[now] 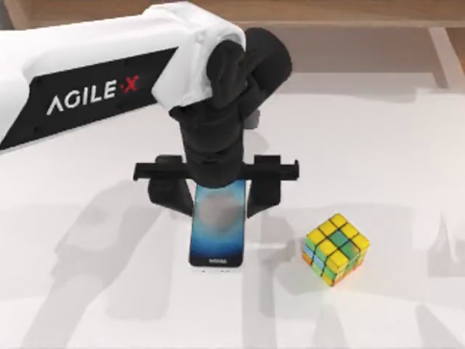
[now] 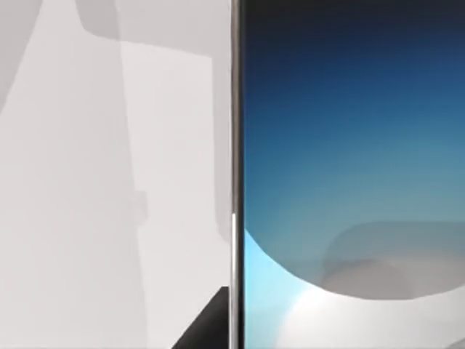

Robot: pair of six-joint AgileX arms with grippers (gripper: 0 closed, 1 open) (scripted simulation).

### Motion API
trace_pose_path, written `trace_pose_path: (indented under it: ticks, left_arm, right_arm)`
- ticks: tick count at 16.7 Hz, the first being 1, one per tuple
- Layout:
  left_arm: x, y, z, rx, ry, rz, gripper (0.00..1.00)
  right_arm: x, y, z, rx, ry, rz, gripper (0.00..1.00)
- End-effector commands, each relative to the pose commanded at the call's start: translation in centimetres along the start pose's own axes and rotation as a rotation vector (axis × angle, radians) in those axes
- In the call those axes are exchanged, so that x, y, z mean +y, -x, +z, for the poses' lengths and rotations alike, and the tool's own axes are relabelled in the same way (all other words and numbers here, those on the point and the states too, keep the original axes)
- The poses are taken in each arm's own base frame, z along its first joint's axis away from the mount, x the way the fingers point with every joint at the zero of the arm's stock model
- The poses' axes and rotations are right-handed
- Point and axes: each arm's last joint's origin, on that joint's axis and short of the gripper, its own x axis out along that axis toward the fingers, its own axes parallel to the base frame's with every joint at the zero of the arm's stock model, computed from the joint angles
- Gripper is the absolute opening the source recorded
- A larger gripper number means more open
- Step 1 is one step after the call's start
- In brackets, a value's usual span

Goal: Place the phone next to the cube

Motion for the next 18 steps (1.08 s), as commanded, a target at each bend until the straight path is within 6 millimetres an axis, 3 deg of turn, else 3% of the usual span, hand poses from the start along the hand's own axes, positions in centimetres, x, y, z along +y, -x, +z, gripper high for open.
trace_pose_path:
  ticks: [6,18]
  left_arm:
    - [-1.01,-0.79,-0.90,0.012,0.043,0.036,0.00]
    - [-1.02,-0.99,-0.61,0.008,0.062,0.024,0.00]
  right_arm:
    - [0.00,0.00,0.00,0.000,0.000,0.000,1.00]
    - [0.00,0.00,0.00,0.000,0.000,0.000,1.00]
